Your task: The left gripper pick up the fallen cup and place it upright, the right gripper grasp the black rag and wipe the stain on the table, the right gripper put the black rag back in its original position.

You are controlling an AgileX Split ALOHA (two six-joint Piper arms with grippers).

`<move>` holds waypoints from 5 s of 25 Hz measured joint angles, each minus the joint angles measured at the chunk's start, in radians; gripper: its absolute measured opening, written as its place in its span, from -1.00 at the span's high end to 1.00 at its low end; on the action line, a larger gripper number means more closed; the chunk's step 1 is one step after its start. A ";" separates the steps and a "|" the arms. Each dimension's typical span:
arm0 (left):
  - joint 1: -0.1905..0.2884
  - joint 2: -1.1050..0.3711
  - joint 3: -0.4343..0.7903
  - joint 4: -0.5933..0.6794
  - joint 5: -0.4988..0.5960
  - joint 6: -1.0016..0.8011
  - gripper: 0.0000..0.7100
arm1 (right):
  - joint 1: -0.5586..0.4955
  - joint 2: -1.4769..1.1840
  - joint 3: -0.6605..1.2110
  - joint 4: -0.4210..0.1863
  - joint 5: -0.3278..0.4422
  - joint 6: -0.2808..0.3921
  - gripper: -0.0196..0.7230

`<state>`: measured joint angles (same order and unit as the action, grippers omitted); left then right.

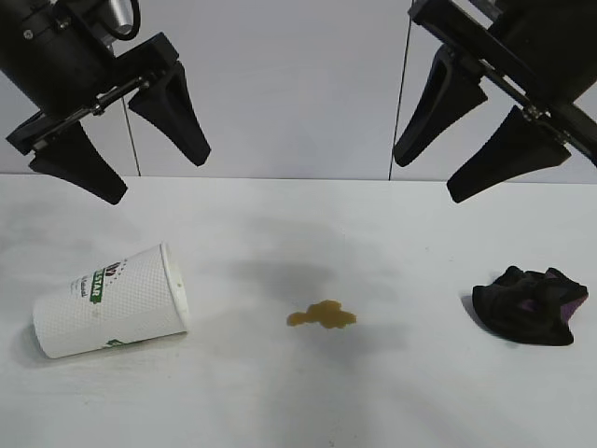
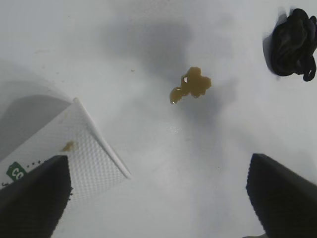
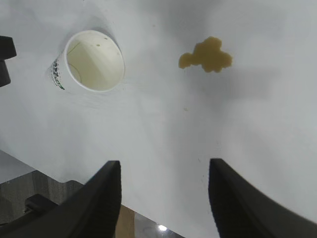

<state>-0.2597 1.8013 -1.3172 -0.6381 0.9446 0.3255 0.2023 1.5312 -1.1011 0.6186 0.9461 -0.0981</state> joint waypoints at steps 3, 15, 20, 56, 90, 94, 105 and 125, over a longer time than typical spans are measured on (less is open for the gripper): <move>0.000 0.000 0.000 0.000 -0.015 0.000 -0.96 | 0.000 0.000 0.000 0.000 0.000 0.000 -0.05; 0.000 0.000 -0.095 0.047 0.103 0.178 -0.96 | 0.000 0.000 0.000 0.000 0.000 0.000 -0.05; -0.019 0.000 -0.214 0.073 0.247 0.463 -0.96 | 0.000 0.000 0.000 0.000 0.000 0.000 -0.05; -0.293 0.206 -0.250 0.700 0.203 0.433 -0.96 | 0.000 0.000 0.000 -0.030 0.003 0.000 -0.05; -0.293 0.374 -0.244 0.697 0.175 0.417 -0.66 | 0.000 0.000 0.000 -0.040 -0.002 -0.001 -0.05; -0.293 0.374 -0.244 0.695 0.225 0.408 -0.64 | 0.000 0.000 0.000 -0.040 -0.006 -0.001 -0.05; -0.293 0.374 -0.280 0.696 0.259 0.383 -0.64 | 0.000 0.000 0.000 -0.040 -0.007 -0.002 -0.05; -0.258 0.248 -0.548 0.688 0.285 0.315 -0.64 | 0.000 0.000 0.000 -0.042 -0.014 -0.003 -0.05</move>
<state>-0.5175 2.0493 -1.8653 0.0495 1.2300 0.6402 0.2023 1.5312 -1.1011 0.5765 0.9320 -0.1013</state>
